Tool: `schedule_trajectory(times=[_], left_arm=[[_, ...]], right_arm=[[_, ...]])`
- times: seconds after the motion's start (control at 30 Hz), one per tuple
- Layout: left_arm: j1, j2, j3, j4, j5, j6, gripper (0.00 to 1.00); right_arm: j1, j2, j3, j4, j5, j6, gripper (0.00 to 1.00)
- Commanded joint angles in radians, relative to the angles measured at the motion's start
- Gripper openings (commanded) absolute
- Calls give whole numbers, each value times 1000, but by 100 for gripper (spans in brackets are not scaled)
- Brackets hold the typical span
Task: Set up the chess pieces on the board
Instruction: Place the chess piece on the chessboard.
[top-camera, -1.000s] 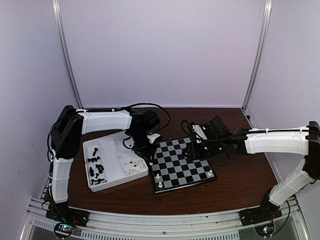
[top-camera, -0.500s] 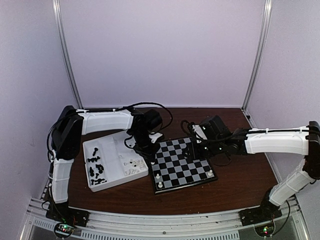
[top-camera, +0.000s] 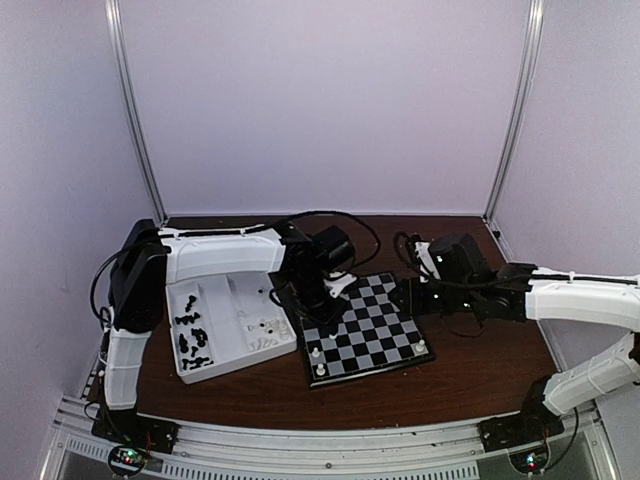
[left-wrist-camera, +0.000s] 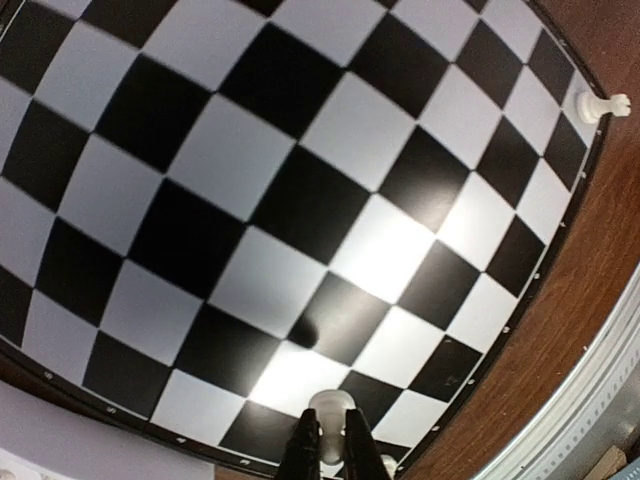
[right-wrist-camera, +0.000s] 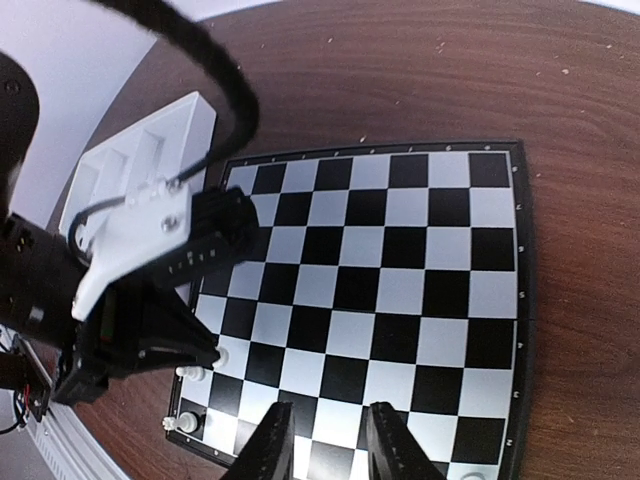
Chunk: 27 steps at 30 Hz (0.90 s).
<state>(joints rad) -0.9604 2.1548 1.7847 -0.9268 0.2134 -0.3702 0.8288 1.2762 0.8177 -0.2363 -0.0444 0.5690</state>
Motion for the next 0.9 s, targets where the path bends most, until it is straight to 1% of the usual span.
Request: schedule_trajectory(times=[0.0, 0.13, 0.3, 0.47, 0.53, 0.6, 0.8, 0.87], left_arm=[[-56, 33, 67, 58, 6, 32, 0], [-99, 72, 110, 58, -2, 50, 0], [-117, 115, 137, 58, 6, 50, 0], [-138, 133, 137, 71, -50, 61, 2], [-141, 135, 138, 76, -63, 62, 5], [-142, 135, 139, 77, -74, 61, 11], [-144, 110, 135, 78, -92, 49, 31], [-144, 84, 118, 91, -96, 44, 35]], right_arm=[[-5, -108, -53, -21, 185, 28, 28], [-6, -191, -96, -42, 259, 40, 28], [-10, -232, -112, -68, 274, 46, 28], [-10, -249, -126, -55, 269, 53, 28], [-10, -247, -126, -52, 264, 53, 28], [-10, -242, -122, -54, 260, 50, 28], [-10, -238, -131, -57, 239, 52, 28], [-10, -242, -137, -53, 228, 46, 28]])
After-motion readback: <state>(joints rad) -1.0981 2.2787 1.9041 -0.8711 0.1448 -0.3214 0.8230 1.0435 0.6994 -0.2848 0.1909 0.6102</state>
